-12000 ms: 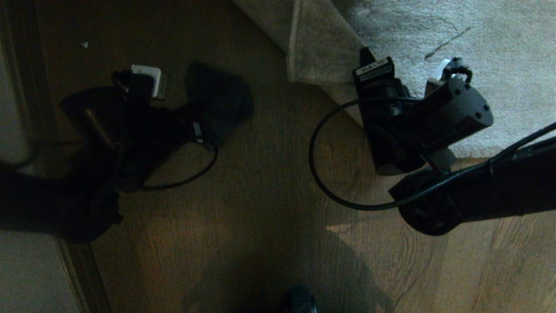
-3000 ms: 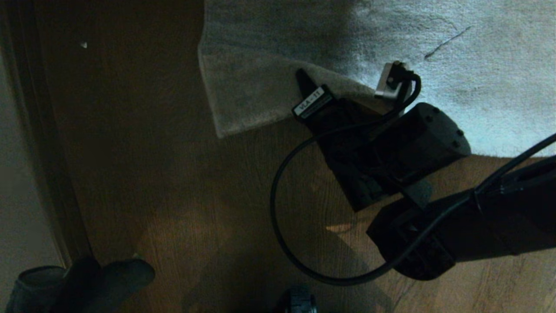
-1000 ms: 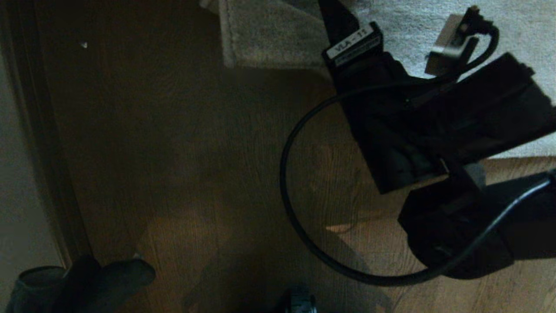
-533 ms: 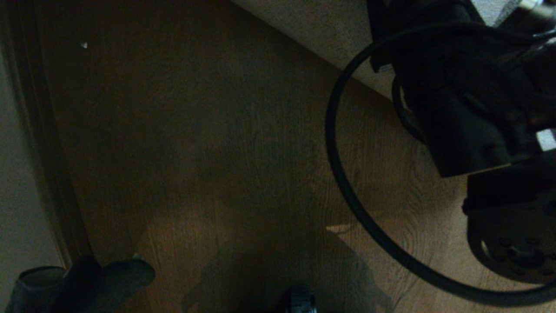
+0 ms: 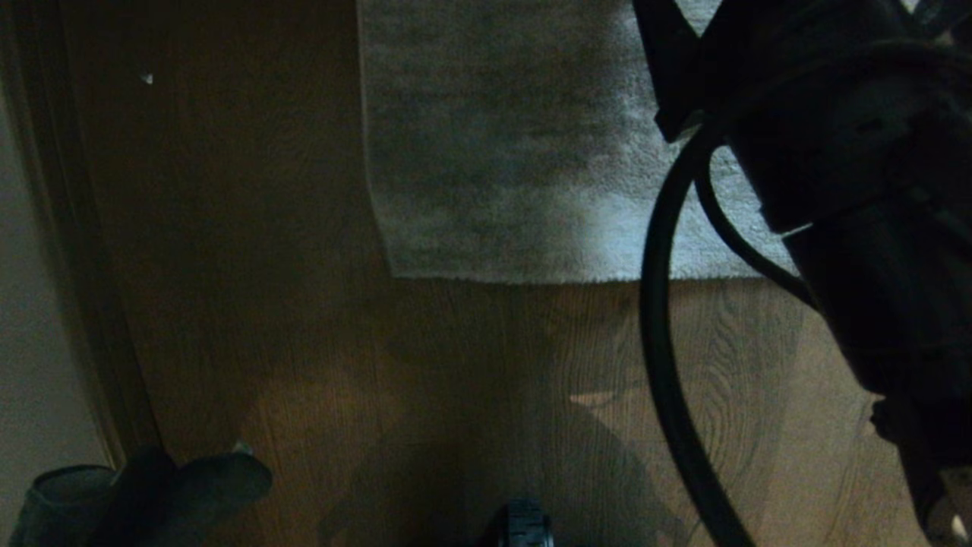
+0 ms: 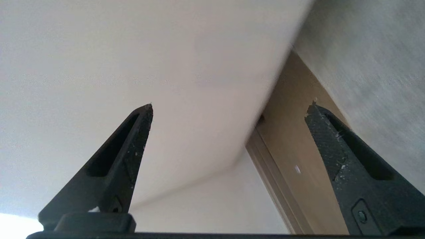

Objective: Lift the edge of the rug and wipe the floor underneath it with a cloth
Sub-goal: Lay down the carpet

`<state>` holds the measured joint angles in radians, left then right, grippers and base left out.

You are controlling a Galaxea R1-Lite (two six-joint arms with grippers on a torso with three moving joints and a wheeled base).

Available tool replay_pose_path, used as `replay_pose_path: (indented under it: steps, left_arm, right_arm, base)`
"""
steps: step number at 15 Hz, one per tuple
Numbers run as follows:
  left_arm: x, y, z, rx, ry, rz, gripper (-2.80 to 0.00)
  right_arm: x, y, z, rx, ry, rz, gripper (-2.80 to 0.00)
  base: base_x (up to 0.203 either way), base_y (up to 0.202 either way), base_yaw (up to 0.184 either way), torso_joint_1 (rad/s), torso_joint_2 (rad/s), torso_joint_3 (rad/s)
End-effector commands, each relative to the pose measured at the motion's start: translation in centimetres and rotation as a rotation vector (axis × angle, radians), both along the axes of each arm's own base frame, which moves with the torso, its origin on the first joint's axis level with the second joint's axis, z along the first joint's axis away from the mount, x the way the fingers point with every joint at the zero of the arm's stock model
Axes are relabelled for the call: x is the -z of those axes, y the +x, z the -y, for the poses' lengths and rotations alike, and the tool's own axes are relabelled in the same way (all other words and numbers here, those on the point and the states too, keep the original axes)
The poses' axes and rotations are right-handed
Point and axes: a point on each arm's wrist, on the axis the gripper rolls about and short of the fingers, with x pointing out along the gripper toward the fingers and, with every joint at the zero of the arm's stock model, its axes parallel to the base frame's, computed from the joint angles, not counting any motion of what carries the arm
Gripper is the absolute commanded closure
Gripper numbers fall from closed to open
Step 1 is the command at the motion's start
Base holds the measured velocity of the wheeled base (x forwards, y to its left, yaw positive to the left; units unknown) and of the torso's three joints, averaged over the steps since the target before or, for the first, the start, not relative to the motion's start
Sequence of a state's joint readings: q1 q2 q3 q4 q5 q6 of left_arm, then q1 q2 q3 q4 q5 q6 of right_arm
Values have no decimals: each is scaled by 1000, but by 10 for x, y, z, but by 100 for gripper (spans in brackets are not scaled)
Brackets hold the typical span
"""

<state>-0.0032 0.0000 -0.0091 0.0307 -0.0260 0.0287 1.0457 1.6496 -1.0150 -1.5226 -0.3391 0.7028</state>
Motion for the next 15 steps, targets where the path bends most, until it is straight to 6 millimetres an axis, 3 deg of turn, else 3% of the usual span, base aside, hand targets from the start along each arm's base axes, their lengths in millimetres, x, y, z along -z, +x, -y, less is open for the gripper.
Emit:
replay_pose_path:
  steps: [1,8,12,15]
  left_arm:
    - [0,0,0,0,0,0,0]
    - [0,0,0,0,0,0,0]
    - [0,0,0,0,0,0,0]
    - [0,0,0,0,0,0,0]
  right_arm:
    - [6,-4,3,-9,11,2,-280]
    - [70,-3,1,26,-247,-110,-280]
    - [119,-2,-1,104,-530,-132,-280]
    - [132,-2,-1,122,-602,-135,-280]
  base:
    - [0,0,0,0,0,0]
    - [0,0,0,0,0,0]
    - [0,0,0,0,0,0]
    - [0,0,0,0,0,0]
